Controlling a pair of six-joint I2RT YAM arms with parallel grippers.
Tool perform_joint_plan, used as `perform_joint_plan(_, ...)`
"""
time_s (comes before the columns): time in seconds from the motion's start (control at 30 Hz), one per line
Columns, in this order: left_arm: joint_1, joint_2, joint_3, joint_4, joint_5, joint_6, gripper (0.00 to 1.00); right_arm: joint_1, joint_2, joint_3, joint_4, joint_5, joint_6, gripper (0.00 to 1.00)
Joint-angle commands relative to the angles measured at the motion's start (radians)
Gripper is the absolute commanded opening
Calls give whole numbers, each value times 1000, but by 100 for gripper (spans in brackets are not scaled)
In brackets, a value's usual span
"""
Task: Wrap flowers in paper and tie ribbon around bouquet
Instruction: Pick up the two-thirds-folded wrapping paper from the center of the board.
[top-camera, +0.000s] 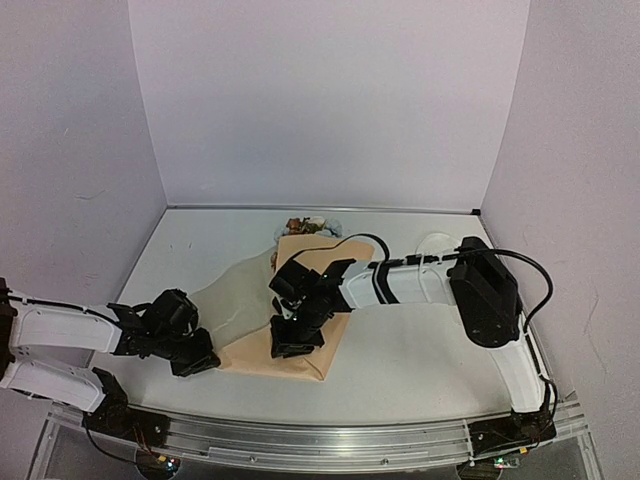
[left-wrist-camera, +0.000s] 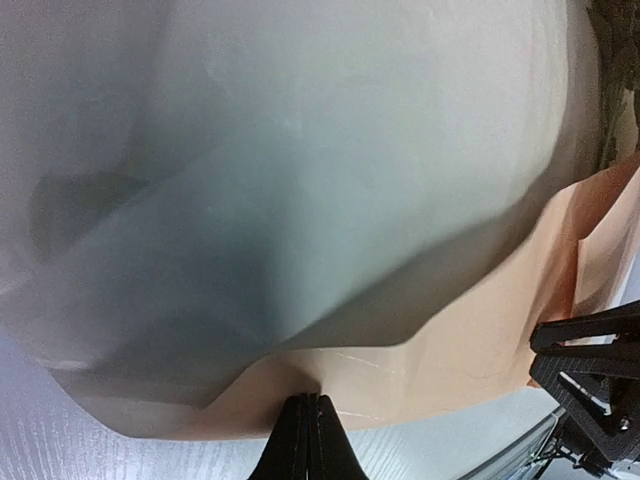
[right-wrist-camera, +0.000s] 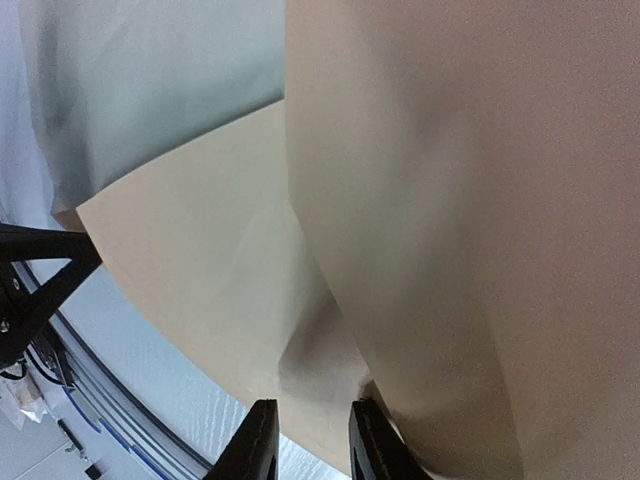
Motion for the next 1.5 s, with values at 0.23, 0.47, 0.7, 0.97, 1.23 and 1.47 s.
perform_joint_plan(0.23,-3,-191,-21,-246,-179,-176,18,3,54,26,7,-29,22,25)
perform_joint_plan(0.47,-3,-229,-40,-256,-201,-250,26,3,55,24,13,-22,22,25)
perform_joint_plan(0.7,-3,-198,-42,-223,-258,-308,27,3,57,22,13,-22,19,24)
perform_joint_plan(0.97,-3,-85,-18,-132,-255,-291,25,3,57,16,13,-20,14,24)
perform_joint_plan(1.23,-3,-152,18,-197,-293,-262,1,3,54,5,13,-16,7,24)
perform_joint_plan(1.47,-10,-282,86,-225,-330,-120,0,3,62,9,12,-13,4,24)
